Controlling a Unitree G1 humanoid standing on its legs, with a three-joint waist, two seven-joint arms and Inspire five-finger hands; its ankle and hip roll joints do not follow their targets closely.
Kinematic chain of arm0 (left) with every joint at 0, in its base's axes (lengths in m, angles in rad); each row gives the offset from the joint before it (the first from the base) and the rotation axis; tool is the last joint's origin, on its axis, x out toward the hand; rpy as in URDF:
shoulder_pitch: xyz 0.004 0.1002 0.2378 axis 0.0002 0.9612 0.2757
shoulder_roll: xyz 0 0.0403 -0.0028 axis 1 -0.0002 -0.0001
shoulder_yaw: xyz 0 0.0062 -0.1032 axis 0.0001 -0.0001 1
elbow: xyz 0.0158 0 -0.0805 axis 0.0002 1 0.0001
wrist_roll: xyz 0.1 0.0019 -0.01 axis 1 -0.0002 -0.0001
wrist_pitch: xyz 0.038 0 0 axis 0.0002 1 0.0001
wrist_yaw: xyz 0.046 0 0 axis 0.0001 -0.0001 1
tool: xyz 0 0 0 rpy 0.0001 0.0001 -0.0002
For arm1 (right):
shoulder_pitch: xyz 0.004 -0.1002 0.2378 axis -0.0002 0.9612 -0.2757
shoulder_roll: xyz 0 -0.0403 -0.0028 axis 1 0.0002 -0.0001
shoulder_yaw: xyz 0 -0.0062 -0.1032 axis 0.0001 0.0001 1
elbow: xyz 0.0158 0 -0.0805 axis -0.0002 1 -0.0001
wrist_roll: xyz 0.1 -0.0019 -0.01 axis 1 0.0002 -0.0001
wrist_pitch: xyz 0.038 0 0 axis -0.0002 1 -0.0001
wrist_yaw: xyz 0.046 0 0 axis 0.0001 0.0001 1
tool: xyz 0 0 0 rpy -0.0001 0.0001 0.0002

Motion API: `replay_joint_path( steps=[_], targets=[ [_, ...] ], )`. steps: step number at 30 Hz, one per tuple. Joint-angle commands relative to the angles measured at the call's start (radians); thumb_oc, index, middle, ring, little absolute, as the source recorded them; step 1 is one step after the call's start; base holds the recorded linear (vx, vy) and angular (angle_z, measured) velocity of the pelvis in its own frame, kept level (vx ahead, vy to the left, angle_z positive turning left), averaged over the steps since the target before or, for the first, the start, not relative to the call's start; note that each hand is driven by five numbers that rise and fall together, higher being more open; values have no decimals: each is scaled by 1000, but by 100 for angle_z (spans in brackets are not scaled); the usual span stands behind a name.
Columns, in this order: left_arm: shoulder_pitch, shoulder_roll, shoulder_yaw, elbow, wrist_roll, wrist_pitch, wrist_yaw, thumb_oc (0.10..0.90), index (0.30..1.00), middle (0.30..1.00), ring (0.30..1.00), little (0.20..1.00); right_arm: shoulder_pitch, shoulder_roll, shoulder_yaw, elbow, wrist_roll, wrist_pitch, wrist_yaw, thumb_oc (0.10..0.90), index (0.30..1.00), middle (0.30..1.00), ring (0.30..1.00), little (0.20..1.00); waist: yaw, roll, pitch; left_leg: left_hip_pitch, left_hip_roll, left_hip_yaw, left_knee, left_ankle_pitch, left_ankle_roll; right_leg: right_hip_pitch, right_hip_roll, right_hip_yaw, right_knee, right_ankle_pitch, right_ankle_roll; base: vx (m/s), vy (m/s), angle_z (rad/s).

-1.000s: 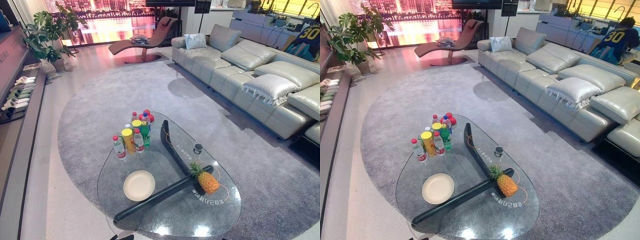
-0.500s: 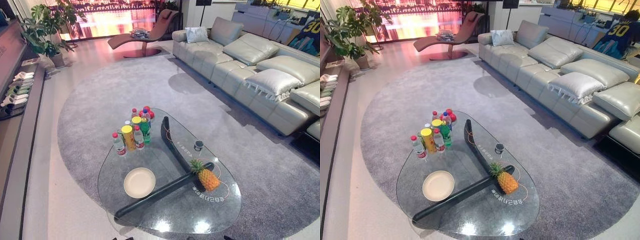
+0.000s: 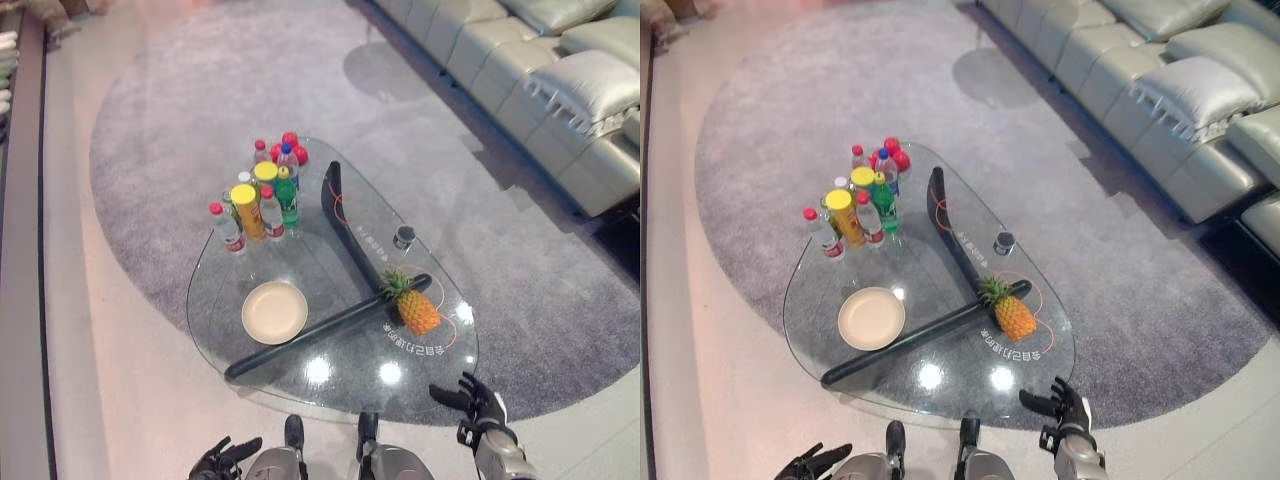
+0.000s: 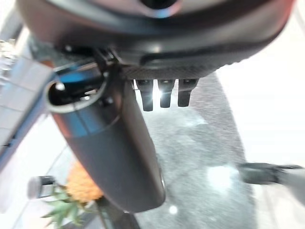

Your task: Pick up the fruit to the plate

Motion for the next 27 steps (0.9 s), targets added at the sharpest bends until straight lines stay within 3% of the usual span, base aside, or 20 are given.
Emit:
replay_joint_path(
  steps=[1,14,19,27],
  targets=[
    [-2,37,-6,13,-38,5,-7,800,900,900,900,900,-47,-124,-12,-164,-32,-73,-100,800,900,900,900,900,9,-10,19,-67,-35,-44,133,-86,-10,-44,15,-13,185,-69,22,-37,-29,6],
    [-29,86,-19,-59,-88,-5,-21,800,900,900,900,900,-168,-249,-55,-448,-156,-92,-213,800,900,900,900,900,19,-22,140,-206,-41,-37,270,-119,9,-154,13,-30,266,-71,24,-62,-17,1],
    [-65,95,-42,-74,-122,-11,-3,800,900,900,900,900,-272,-271,-17,-475,-191,-29,-240,800,900,900,900,900,26,-12,188,-256,-39,-34,307,-125,12,-202,4,-47,309,-78,14,-53,12,0],
    [-71,98,-64,-108,-141,-14,5,800,900,900,900,900,-376,-303,35,-451,-206,25,-209,800,900,900,900,900,40,3,197,-344,-45,-38,332,-123,20,-294,-4,-68,352,-82,4,-9,13,2]
  ],
)
